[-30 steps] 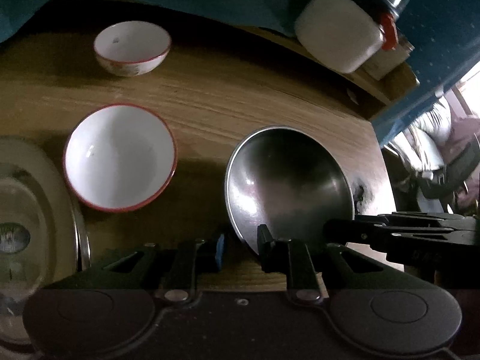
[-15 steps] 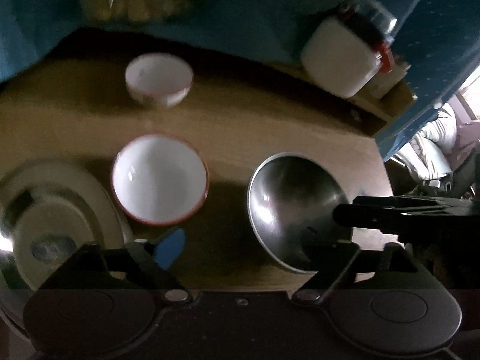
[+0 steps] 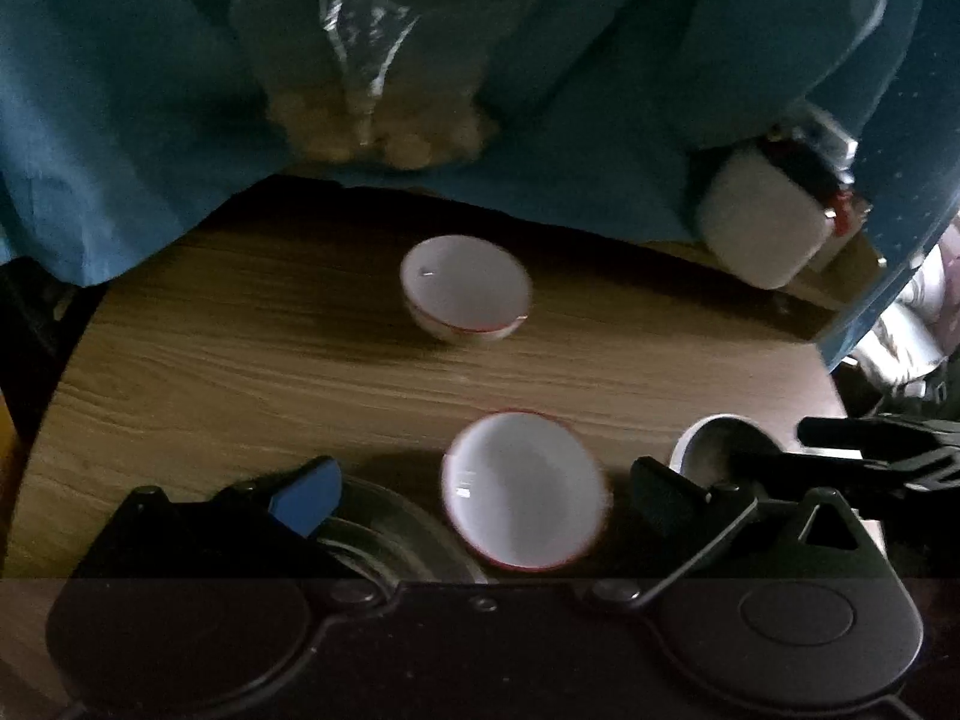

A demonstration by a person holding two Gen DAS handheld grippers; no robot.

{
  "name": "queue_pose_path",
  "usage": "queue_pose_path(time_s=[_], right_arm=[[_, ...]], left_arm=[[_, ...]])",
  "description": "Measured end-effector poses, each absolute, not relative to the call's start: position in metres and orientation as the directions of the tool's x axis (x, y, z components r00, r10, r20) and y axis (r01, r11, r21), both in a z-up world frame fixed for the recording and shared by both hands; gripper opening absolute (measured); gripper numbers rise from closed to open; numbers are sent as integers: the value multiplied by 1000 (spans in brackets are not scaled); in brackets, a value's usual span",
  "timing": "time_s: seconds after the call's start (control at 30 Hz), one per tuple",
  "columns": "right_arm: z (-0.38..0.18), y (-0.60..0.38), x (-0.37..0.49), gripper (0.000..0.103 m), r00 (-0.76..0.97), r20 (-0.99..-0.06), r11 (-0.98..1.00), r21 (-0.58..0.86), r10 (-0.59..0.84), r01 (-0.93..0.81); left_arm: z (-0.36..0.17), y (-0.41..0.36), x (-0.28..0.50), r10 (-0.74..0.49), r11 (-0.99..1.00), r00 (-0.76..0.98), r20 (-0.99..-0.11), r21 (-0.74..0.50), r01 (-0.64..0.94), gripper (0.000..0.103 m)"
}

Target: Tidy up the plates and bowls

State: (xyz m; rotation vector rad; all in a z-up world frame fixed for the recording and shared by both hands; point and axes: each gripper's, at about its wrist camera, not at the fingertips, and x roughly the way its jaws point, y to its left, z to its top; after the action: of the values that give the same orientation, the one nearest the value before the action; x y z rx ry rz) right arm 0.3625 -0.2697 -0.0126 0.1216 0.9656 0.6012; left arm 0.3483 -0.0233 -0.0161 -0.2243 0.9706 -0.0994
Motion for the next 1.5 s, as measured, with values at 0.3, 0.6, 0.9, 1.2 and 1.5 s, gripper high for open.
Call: queue_pose_path(time_s=[0.3, 0.6, 0.9, 1.2, 1.5], right_arm=[[-13, -234, 356, 103, 430, -744, 842, 334, 511, -423], [-18, -200, 348, 102, 386, -746, 824, 383, 543, -418], [-31, -182, 337, 100, 368, -762, 836, 409, 533, -365], [-31, -175, 332, 92, 373, -762, 842, 416, 529, -345], [-44, -169, 335, 84, 340, -796, 860, 409, 500, -306]], left_arm=[[-35, 1, 382, -217, 976, 488, -846, -189, 106, 102], [-52, 9, 404, -248, 961, 426, -870, -165, 222, 102], [-66, 11, 418, -253, 943, 389, -886, -137, 303, 102], [-71, 7, 425, -256, 933, 384, -887, -123, 340, 102], [-74, 6, 425, -258, 924, 375, -891, -113, 366, 102]])
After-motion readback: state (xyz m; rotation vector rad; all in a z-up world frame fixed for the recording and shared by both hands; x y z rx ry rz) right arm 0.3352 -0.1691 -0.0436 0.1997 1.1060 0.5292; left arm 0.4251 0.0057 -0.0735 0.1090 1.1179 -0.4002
